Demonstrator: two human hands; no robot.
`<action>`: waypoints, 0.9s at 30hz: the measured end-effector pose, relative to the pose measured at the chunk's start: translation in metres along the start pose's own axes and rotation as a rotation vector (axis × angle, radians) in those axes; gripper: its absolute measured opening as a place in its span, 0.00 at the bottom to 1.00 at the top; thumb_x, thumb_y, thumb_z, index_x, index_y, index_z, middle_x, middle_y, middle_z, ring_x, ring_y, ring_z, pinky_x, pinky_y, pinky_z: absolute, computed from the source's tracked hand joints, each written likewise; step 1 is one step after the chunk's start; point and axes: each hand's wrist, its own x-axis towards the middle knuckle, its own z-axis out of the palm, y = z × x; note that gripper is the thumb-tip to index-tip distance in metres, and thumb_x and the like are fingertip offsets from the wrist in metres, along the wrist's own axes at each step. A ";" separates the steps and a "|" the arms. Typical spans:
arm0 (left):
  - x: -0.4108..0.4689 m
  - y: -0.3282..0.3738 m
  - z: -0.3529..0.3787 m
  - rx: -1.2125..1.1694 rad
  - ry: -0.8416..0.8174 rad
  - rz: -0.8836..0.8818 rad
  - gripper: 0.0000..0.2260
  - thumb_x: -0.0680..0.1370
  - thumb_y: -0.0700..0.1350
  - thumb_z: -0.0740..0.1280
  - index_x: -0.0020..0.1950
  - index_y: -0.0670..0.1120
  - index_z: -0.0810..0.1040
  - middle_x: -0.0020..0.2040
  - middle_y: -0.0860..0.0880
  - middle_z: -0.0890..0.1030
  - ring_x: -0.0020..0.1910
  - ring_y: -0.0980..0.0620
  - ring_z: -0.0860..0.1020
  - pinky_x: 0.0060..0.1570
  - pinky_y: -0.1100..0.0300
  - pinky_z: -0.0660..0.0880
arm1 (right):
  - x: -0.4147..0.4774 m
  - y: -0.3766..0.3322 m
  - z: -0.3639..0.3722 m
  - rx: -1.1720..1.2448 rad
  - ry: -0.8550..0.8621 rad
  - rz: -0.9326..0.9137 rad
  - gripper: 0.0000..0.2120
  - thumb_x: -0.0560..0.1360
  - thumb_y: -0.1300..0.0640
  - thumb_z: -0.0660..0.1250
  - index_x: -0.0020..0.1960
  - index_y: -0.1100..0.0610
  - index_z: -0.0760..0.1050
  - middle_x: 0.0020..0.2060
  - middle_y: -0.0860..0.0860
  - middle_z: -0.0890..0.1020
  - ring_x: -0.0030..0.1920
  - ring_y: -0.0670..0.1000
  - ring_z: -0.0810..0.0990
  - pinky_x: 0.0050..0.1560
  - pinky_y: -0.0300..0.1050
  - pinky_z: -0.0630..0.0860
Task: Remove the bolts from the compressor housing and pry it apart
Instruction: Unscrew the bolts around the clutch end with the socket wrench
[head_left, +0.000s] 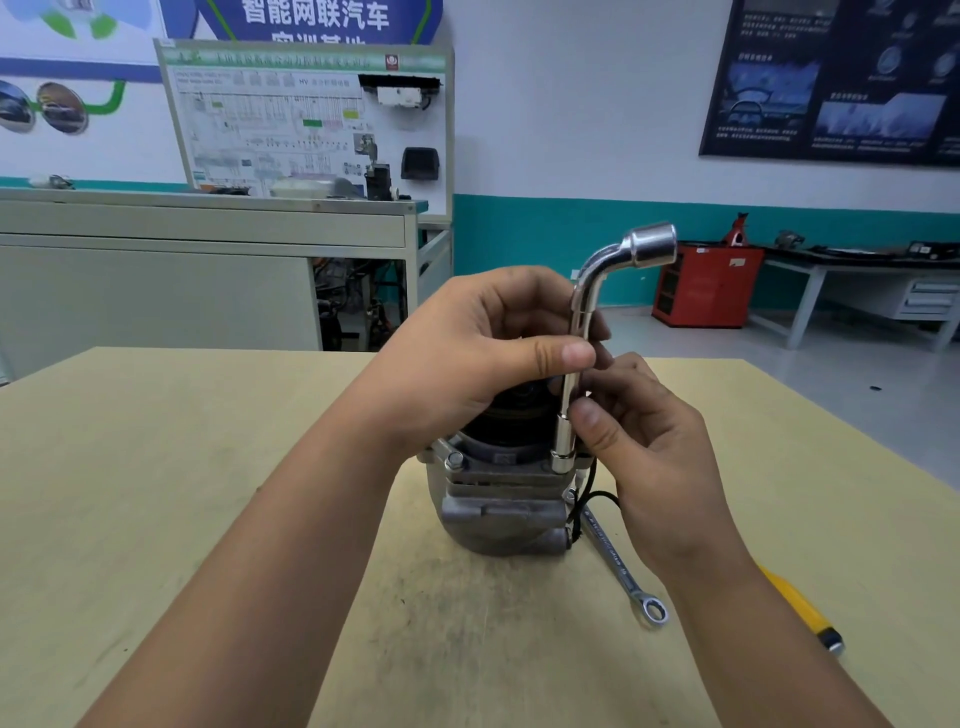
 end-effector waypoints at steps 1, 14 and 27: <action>0.000 0.000 0.000 0.005 0.008 0.003 0.09 0.69 0.38 0.70 0.38 0.54 0.83 0.38 0.54 0.84 0.41 0.56 0.83 0.47 0.61 0.79 | 0.000 0.000 0.000 0.001 -0.001 0.005 0.08 0.65 0.49 0.70 0.44 0.41 0.81 0.38 0.41 0.74 0.41 0.42 0.75 0.42 0.35 0.73; 0.000 0.001 -0.001 0.036 -0.015 0.006 0.08 0.70 0.39 0.70 0.45 0.51 0.81 0.39 0.55 0.84 0.42 0.58 0.82 0.46 0.67 0.76 | -0.001 -0.002 0.001 -0.025 0.020 0.033 0.10 0.67 0.58 0.69 0.40 0.43 0.79 0.37 0.43 0.74 0.39 0.44 0.75 0.39 0.37 0.73; -0.002 0.002 -0.001 -0.004 -0.018 -0.015 0.05 0.71 0.37 0.68 0.44 0.45 0.79 0.38 0.55 0.84 0.40 0.59 0.82 0.44 0.67 0.76 | -0.003 -0.002 0.000 0.020 -0.011 0.033 0.06 0.67 0.49 0.70 0.44 0.44 0.80 0.41 0.48 0.74 0.43 0.47 0.75 0.45 0.42 0.74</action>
